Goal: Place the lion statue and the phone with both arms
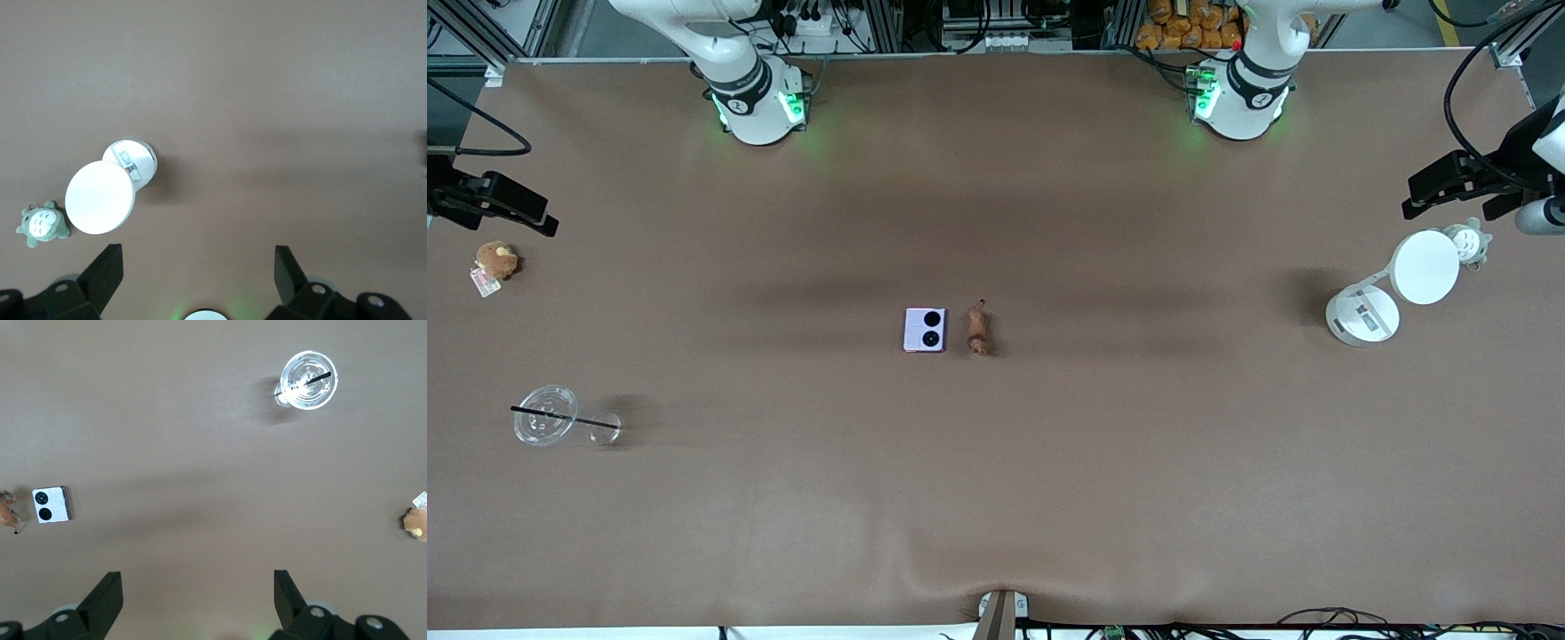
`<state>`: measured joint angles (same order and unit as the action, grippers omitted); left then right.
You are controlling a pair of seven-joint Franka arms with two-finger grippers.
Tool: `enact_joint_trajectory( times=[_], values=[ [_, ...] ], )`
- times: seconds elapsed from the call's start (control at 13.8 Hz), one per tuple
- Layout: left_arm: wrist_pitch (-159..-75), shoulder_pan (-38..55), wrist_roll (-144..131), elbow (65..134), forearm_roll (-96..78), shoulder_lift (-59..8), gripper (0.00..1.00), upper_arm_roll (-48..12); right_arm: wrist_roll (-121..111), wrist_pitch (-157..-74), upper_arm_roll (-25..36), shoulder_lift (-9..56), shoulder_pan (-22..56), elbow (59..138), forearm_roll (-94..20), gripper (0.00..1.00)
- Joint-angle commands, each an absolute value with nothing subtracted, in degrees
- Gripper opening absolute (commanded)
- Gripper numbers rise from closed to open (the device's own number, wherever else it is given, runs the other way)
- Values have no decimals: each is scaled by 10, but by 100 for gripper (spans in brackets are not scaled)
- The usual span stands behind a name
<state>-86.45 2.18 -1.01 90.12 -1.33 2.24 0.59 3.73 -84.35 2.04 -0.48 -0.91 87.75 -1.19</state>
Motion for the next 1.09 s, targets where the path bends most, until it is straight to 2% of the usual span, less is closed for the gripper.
enact_joint_trajectory(
  times=[0.0, 0.44, 0.73, 1.02],
  values=[
    [-856, 21, 3, 893, -24, 20, 100, 7, 30, -837, 10, -8, -24, 882, -7, 100],
    [-855, 27, 3, 896, -24, -6, 100, 5, 31, -836, 10, -6, -25, 883, -8, 100],
    [-857, 68, -8, 891, -23, -40, 100, 0, 31, -837, 10, -4, -25, 883, -8, 100],
    [-912, 118, -12, 889, -35, -83, 100, -1, 34, -838, 10, 1, -22, 886, -8, 100]
  ],
)
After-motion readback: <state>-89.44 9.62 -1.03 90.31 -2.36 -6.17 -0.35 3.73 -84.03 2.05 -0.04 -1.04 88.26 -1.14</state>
